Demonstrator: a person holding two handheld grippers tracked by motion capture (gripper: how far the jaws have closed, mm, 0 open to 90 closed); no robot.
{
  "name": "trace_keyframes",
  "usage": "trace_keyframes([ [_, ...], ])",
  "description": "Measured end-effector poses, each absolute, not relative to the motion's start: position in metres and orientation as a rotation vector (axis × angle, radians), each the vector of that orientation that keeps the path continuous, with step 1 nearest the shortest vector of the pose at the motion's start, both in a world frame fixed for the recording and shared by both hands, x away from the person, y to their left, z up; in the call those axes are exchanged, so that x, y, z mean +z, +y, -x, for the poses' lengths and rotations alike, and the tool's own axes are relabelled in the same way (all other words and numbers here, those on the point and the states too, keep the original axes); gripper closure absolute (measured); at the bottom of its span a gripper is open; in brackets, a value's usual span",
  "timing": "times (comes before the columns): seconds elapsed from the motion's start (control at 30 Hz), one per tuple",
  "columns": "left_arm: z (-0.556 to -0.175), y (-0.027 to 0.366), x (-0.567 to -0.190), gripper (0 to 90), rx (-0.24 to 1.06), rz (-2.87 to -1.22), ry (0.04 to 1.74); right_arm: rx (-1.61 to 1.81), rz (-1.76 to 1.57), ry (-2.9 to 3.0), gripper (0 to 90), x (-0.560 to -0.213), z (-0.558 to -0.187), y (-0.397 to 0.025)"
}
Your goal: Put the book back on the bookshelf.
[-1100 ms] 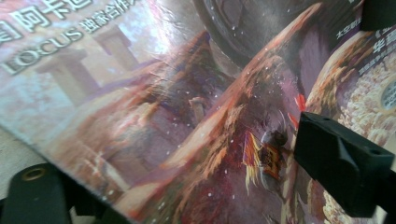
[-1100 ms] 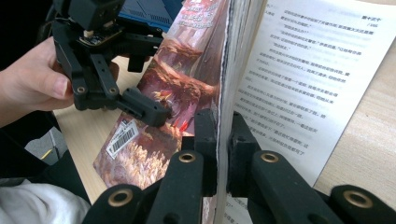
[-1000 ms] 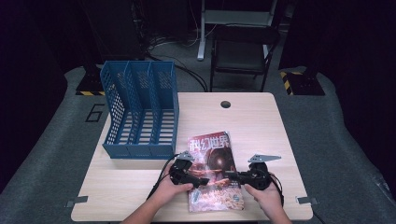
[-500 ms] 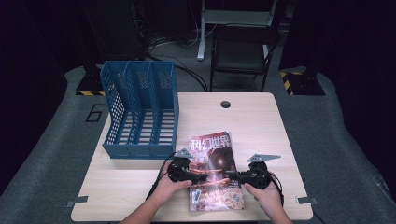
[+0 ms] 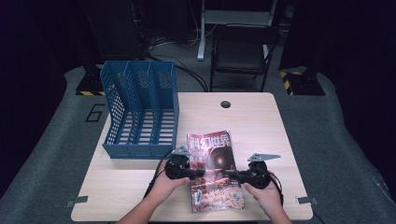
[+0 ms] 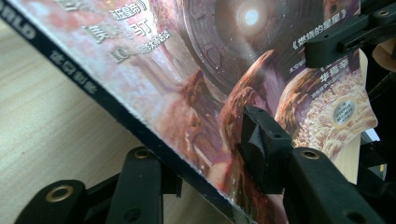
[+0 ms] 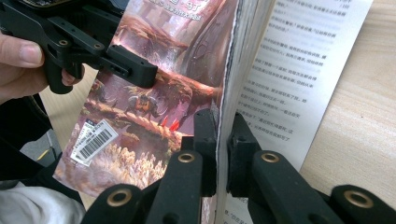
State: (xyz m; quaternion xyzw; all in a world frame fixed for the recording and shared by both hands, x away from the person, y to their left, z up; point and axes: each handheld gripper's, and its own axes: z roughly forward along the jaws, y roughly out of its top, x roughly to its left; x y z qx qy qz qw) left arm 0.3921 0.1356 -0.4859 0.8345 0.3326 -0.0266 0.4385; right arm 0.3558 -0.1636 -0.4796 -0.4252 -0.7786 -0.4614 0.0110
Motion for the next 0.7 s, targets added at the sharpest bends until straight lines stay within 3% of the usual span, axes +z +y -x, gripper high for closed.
trace_keyframes([
  [0.7,-0.385,0.137,-0.462,80.5,0.005,-2.031,0.839,-1.342,1.301,-2.347,69.7,-0.490,-0.363,-0.161],
])
